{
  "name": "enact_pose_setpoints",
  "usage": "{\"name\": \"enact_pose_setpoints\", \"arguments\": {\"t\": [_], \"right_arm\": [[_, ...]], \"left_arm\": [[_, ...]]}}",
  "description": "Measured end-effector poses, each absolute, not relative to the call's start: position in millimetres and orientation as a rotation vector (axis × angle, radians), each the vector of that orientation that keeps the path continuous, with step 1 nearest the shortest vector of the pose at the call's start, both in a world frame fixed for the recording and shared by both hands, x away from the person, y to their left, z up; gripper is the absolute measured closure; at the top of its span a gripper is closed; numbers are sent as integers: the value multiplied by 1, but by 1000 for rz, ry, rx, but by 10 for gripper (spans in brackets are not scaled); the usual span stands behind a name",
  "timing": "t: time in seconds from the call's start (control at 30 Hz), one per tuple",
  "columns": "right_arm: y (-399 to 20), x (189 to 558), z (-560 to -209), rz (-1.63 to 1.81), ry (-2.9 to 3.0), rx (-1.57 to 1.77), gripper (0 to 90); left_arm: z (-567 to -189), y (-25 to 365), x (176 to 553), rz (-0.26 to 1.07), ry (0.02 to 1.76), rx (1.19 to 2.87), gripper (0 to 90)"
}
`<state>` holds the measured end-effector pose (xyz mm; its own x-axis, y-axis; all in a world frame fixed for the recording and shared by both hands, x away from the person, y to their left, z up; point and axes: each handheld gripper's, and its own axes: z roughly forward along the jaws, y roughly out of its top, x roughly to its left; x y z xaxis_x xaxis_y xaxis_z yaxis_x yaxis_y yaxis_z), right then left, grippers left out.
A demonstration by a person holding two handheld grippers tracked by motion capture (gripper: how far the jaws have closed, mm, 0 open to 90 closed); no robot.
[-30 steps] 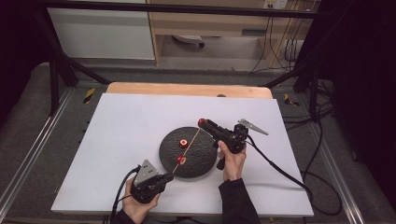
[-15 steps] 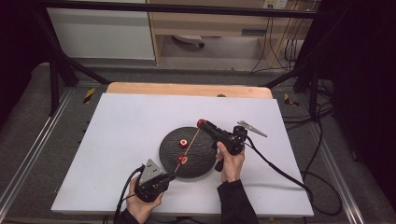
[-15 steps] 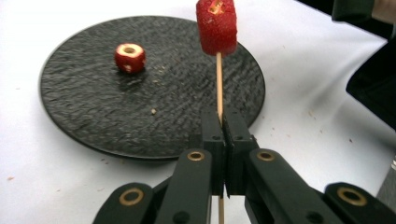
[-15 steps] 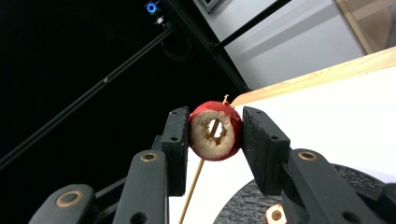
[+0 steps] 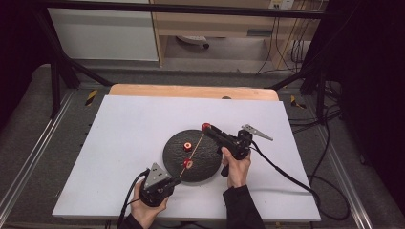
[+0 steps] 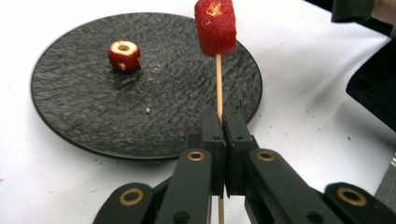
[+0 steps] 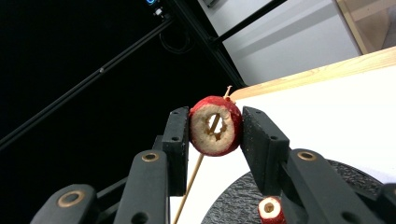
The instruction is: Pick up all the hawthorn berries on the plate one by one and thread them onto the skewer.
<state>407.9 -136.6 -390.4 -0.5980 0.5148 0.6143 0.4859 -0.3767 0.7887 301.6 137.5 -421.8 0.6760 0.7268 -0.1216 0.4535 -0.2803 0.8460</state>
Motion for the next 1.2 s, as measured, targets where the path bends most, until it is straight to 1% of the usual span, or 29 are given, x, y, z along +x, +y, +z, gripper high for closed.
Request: {"name": "enact_pose_setpoints", "arguments": {"t": [0.17, 0.73, 1.1, 1.2], "right_arm": [[-137, 406, -391, 2154, 1772, 1389, 639], [-140, 402, -399, 2158, 1796, 1408, 639], [-142, 409, -396, 2201, 1820, 1423, 618], [-142, 411, -396, 2205, 1794, 1426, 593]], "left_arm": [[-427, 136, 303, 343, 922, 1946, 888], [-432, 133, 302, 361, 893, 1975, 888], [-430, 134, 300, 371, 866, 1965, 888], [-431, 134, 299, 364, 857, 1975, 888]]}}
